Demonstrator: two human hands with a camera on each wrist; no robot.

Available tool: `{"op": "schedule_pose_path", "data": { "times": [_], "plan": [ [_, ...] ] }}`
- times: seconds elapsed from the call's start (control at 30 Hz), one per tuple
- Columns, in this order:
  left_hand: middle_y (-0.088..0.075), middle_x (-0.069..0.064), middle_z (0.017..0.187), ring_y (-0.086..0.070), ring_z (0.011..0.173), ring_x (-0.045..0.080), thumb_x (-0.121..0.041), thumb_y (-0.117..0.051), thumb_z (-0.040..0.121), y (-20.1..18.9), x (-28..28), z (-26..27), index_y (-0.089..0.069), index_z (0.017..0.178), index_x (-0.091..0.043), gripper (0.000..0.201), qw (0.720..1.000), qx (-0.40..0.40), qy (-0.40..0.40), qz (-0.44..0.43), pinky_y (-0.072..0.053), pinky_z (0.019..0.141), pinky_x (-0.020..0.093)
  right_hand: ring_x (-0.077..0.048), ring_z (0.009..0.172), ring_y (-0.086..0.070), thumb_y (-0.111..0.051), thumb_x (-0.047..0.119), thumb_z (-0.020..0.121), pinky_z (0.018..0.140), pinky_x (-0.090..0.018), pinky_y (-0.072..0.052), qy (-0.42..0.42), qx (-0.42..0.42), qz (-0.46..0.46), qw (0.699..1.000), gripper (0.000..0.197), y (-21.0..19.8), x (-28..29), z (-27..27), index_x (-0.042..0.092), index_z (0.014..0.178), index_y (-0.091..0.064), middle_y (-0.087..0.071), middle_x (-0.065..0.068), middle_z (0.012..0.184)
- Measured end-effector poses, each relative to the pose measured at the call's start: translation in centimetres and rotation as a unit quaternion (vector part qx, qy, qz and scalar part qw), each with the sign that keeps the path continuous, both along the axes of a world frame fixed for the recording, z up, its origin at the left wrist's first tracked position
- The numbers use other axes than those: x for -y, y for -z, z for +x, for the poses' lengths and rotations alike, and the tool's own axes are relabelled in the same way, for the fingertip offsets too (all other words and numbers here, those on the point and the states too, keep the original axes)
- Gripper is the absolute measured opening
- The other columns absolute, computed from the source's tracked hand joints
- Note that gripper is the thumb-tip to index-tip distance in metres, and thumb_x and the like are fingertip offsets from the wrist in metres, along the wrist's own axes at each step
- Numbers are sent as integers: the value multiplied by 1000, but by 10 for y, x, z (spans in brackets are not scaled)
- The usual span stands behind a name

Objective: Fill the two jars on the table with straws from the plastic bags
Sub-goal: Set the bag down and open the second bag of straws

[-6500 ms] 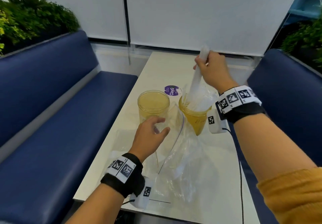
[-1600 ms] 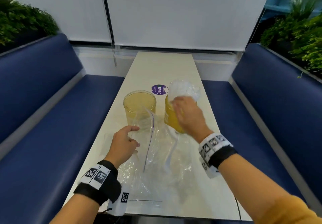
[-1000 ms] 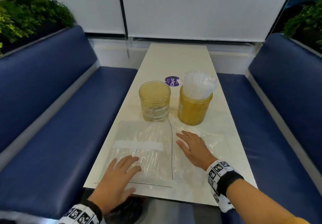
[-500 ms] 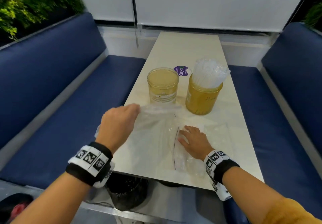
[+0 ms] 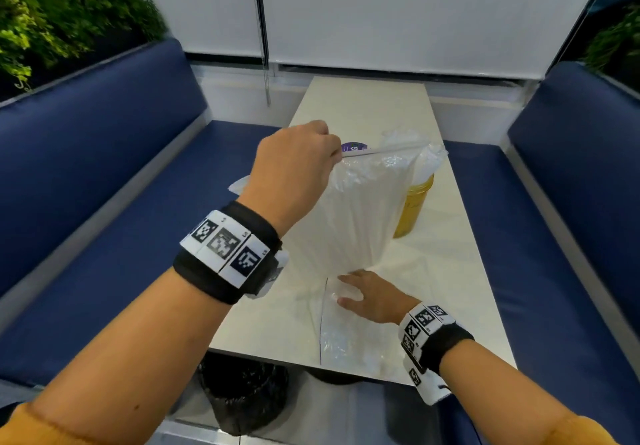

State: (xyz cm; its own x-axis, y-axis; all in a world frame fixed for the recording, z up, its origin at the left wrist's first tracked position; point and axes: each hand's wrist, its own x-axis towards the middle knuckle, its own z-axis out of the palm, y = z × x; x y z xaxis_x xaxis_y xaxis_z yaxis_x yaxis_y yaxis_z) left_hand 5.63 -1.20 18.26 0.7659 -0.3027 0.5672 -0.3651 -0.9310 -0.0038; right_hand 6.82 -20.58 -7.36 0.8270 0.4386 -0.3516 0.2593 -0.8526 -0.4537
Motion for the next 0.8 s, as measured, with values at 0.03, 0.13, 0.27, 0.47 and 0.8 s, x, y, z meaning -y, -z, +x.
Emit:
{"op": "schedule_pose_path", "data": {
  "times": [0.03, 0.13, 0.27, 0.47, 0.8],
  "plan": [
    [-68, 2, 96, -64, 80, 29, -30, -49, 105, 2, 4, 1, -74, 101, -16, 29, 1000, -17, -11, 4, -49, 61, 39, -18, 147, -30, -47, 60, 97, 122, -38, -26, 3, -2, 3, 1000, 67, 3, 1, -1, 25, 153, -38, -32, 1, 161],
    [-68, 2, 98, -60, 79, 26, -29, -45, 106, 17, 14, 3, -70, 105, -17, 28, 997, -59, -33, 28, -40, 62, 35, -21, 142, -38, -41, 54, 101, 120, -36, -29, -17, -25, -25, 999, 60, 6, 1, -5, 21, 152, -40, -36, -1, 157],
    [-65, 1, 99, -51, 73, 22, -26, -45, 107, 46, 22, 5, -69, 108, -17, 25, 988, -131, -51, 67, -38, 60, 33, -25, 137, -46, -50, 37, 101, 116, -34, -34, -58, -49, -15, 997, 49, -7, 4, -7, 13, 144, -52, -49, -6, 149],
    [-73, 0, 104, -67, 89, 26, -31, -51, 104, 48, 12, 8, -67, 119, -25, 22, 983, -171, -34, -50, -56, 75, 38, -5, 62, -64, -61, 27, 81, 65, -27, -57, 52, 265, 161, 949, 19, -79, 7, 0, 22, 86, -79, -74, 10, 74],
    [-75, -5, 99, -66, 83, 19, -31, -58, 100, 37, 18, 2, -71, 107, -27, 16, 983, -162, -14, -83, -56, 73, 33, -4, 82, -46, -69, 17, 80, 64, -32, -52, -26, 473, 177, 862, 17, -173, -2, 34, 17, 97, -72, -64, 5, 93]
  ]
}}
